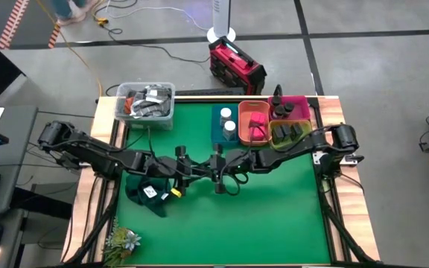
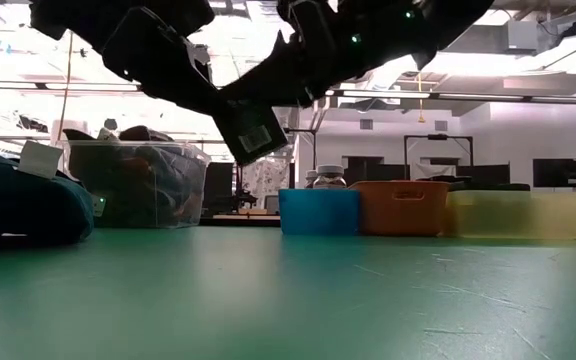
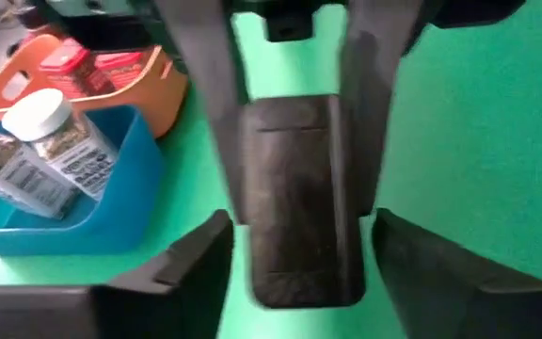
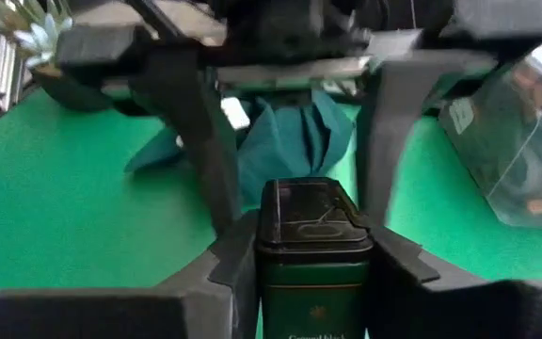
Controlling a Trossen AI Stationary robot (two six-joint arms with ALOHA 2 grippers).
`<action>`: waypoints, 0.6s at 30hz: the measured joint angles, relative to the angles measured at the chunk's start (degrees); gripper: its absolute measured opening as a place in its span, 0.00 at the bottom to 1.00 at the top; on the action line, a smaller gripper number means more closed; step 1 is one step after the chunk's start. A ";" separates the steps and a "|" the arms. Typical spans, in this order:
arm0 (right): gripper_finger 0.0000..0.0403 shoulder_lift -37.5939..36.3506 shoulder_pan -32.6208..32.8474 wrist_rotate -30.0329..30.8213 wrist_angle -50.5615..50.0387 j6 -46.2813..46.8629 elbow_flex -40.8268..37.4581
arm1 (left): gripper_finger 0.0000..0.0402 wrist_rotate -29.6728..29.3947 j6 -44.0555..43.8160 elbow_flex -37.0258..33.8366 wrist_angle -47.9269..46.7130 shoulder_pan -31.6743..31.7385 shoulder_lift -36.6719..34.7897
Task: Sort spices by type
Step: Put the black seasoning can into the yellow bin
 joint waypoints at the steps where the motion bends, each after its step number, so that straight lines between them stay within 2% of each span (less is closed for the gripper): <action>1: 0.41 -0.09 -0.04 0.05 -0.65 0.05 0.00 | 0.62 -0.28 -0.16 0.00 -0.14 0.15 0.00; 4: 0.43 -1.73 -0.07 2.09 -4.78 0.10 -0.04 | 0.71 -2.78 -0.49 0.01 -1.53 0.41 -0.02; 7: 0.40 -5.37 -0.07 5.26 -12.49 0.40 -0.04 | 0.75 -6.90 -0.73 0.00 -4.59 0.40 -0.99; 13: 0.38 -15.71 0.19 10.09 -31.12 4.97 -0.04 | 0.74 -11.02 -5.65 0.04 -8.31 0.40 -4.26; 18: 0.41 -24.23 1.92 19.11 -44.59 11.78 -2.50 | 0.73 -11.14 -9.32 0.04 -9.47 0.31 -4.56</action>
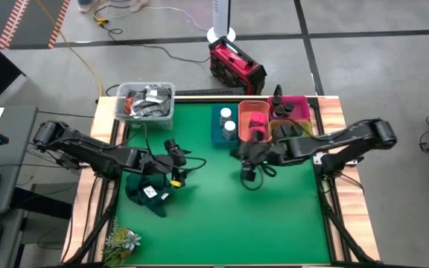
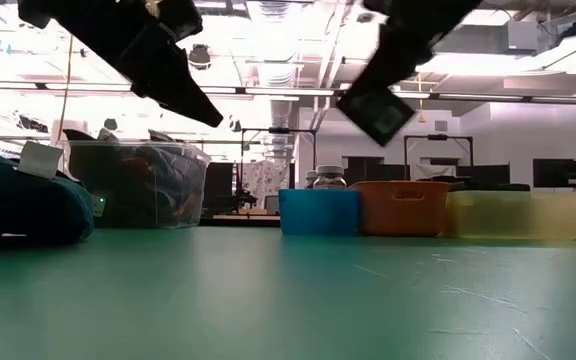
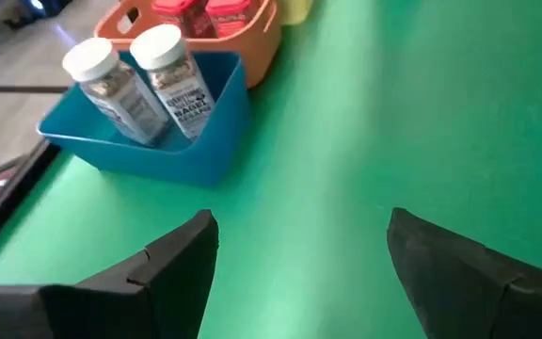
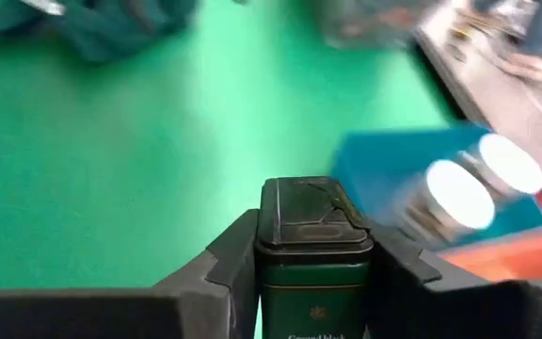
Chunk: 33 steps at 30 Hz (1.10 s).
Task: Sort spices by type
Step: Put the black seasoning can into the yellow bin
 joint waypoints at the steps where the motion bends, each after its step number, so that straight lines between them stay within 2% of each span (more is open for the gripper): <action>1: 0.41 -2.01 0.49 1.77 -1.67 1.75 -1.09 | 0.73 0.26 -0.53 0.00 -0.08 -0.08 0.39; 4: 0.40 -8.29 2.15 7.73 -6.91 7.51 -4.68 | 0.73 1.18 -1.23 0.00 -0.22 -0.08 1.75; 12: 0.41 -23.62 4.64 25.74 -11.73 23.94 -17.69 | 0.73 1.46 -1.05 0.00 2.86 -0.10 4.07; 19: 0.41 -30.62 3.91 39.53 -15.39 36.80 -25.95 | 0.73 3.18 -0.82 -0.02 2.73 -0.12 4.08; 23: 0.41 -31.81 1.82 42.12 -18.49 40.75 -27.06 | 0.73 3.16 -0.72 -0.02 1.82 -0.12 4.08; 33: 0.42 -31.90 -5.44 42.28 -31.33 47.04 -27.07 | 0.73 3.18 -0.25 -0.02 -0.20 -0.12 4.08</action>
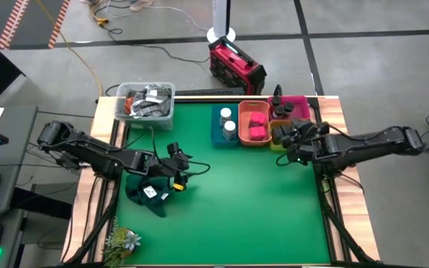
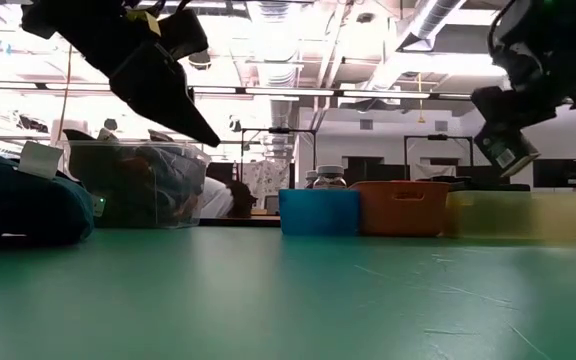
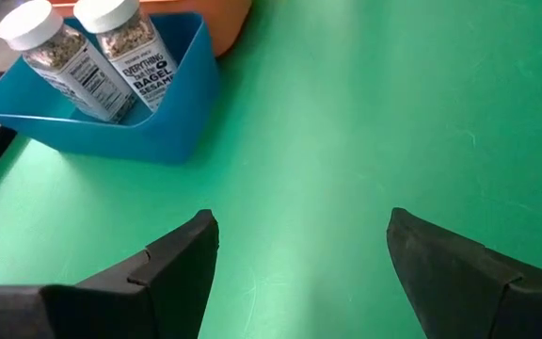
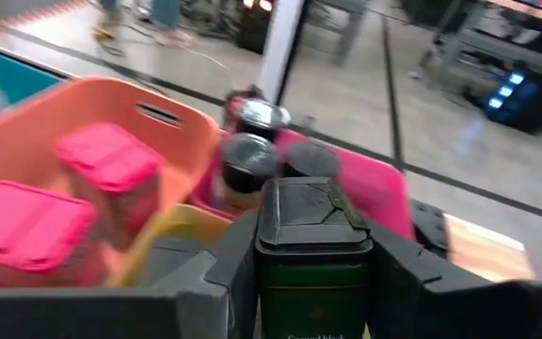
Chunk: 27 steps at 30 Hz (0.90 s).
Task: Sort spices by type
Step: Put the black seasoning can into the yellow bin
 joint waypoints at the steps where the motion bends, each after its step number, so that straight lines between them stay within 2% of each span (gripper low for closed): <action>1: 0.42 0.00 -0.88 -0.18 -1.38 0.74 0.00 | 0.73 0.00 -0.02 0.00 -0.04 0.00 0.00; 4: 0.42 0.02 -3.59 -0.48 -3.42 2.54 0.00 | 0.73 0.00 -0.05 0.00 -0.01 0.00 0.00; 12: 0.42 0.31 -10.51 1.07 -2.10 0.23 0.00 | 0.73 0.00 0.18 0.00 0.19 0.02 0.00; 18: 0.42 0.31 -16.36 3.49 0.70 -4.41 0.02 | 0.73 0.00 0.52 0.00 0.64 0.02 0.00; 27: 0.42 0.31 -24.44 -5.08 2.76 -5.80 -0.44 | 0.73 0.00 1.41 -0.02 1.51 0.17 0.00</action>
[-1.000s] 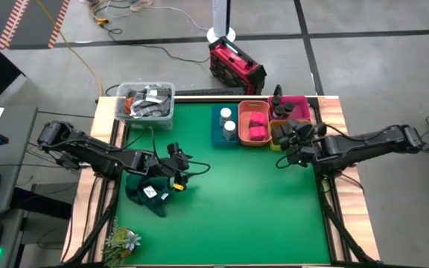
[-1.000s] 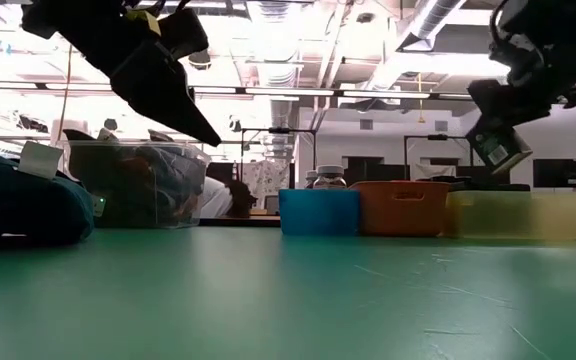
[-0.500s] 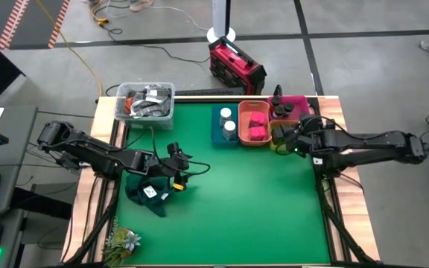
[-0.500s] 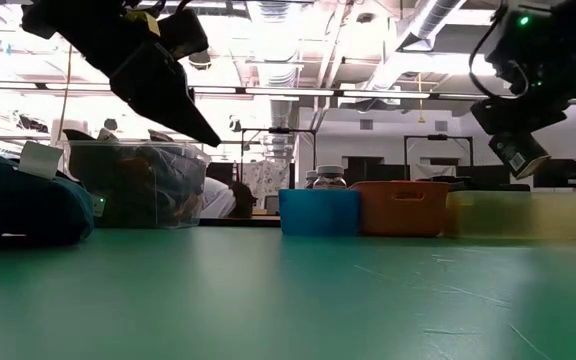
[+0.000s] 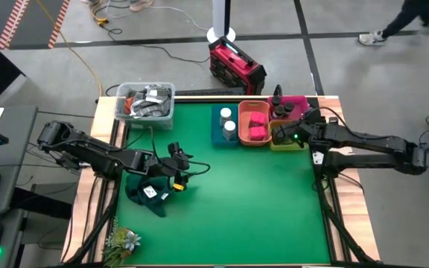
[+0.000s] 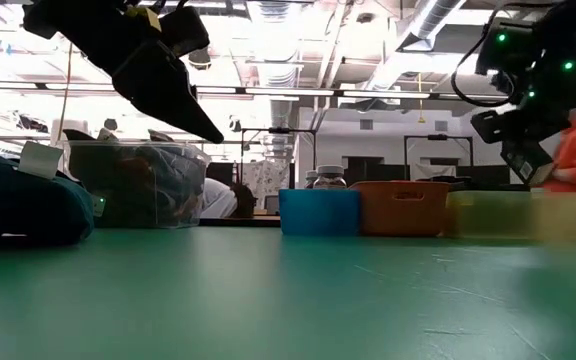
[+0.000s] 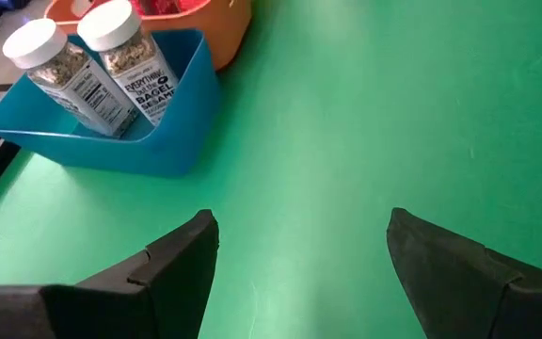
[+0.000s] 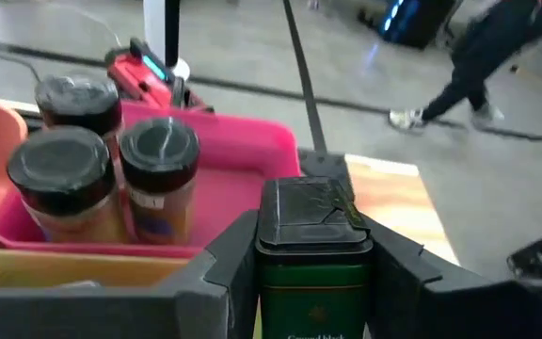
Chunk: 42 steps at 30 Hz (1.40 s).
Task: Sort spices by type
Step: Put the black seasoning can into the yellow bin, then return to Home Position
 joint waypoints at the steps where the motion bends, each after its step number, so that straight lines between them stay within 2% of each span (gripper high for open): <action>1: 0.42 0.00 -0.68 -0.83 0.94 -0.36 -0.49 | 0.73 0.00 0.02 0.00 0.36 0.00 0.00; 8: 0.42 0.00 -4.70 -5.70 9.88 -2.27 -6.70 | 0.73 0.00 0.22 0.00 1.04 0.00 0.00; 12: 0.42 -0.02 -5.48 -9.28 18.81 -4.79 -10.69 | 0.73 0.00 0.22 0.00 0.95 0.00 0.00; 16: 0.42 -0.11 -5.39 -9.50 23.25 -4.93 -13.03 | 0.73 0.00 0.22 0.00 0.44 0.00 0.00; 26: 0.43 -0.11 -2.89 -9.51 22.30 -2.64 -13.14 | 0.73 0.00 0.24 0.00 0.26 0.00 0.00; 37: 0.60 -0.13 -2.26 -11.02 22.29 -1.75 -13.14 | 0.73 0.00 0.24 0.00 0.28 0.00 0.00; 42: 0.63 -0.72 -2.26 -11.66 21.59 -2.99 -12.44 | 0.73 0.00 0.24 0.00 0.18 0.01 0.00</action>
